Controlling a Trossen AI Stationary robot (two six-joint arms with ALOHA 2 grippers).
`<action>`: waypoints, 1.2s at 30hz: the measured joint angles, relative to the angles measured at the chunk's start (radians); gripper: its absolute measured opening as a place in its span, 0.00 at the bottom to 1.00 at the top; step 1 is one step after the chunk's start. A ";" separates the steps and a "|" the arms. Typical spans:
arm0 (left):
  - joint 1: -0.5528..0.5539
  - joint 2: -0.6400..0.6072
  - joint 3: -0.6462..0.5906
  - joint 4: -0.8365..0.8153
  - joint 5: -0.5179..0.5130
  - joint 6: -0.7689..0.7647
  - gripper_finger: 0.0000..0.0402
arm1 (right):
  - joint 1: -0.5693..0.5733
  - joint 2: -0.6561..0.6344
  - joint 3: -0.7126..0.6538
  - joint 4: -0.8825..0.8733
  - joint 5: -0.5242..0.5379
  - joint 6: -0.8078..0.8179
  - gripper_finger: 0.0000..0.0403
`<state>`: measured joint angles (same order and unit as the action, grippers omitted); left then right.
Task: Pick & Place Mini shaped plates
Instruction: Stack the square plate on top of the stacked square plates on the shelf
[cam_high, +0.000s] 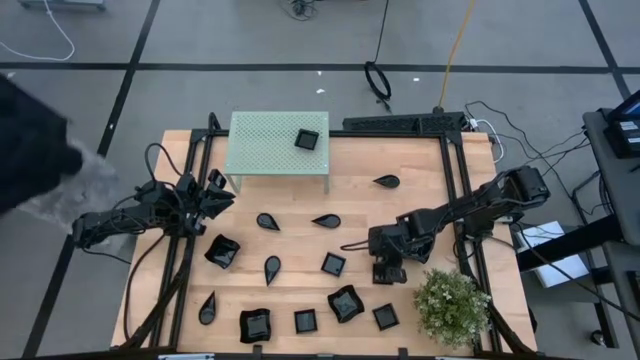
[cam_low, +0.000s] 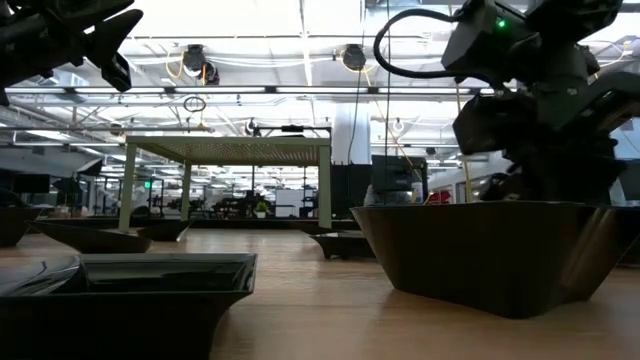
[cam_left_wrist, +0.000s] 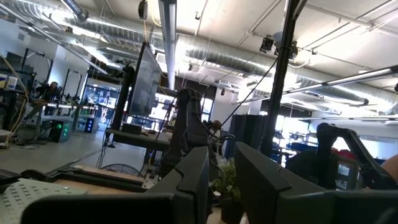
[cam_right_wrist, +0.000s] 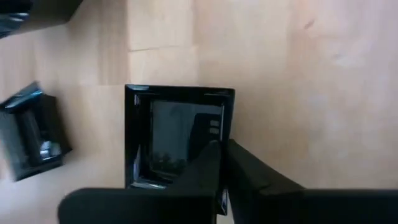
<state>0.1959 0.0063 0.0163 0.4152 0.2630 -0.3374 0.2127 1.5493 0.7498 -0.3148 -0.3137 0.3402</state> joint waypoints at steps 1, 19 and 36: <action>0.000 0.000 0.000 0.000 0.000 0.000 0.20 | 0.000 0.000 0.000 0.000 0.000 0.015 0.02; 0.000 0.000 0.000 0.000 0.000 0.000 0.20 | -0.221 -0.238 0.093 0.028 0.309 0.105 0.00; 0.000 0.000 0.000 0.000 0.000 0.000 0.20 | -0.671 0.054 0.669 0.136 0.153 -0.296 0.00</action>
<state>0.1958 0.0063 0.0162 0.4149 0.2629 -0.3372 -0.4583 1.6029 1.4183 -0.1789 -0.1606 0.0438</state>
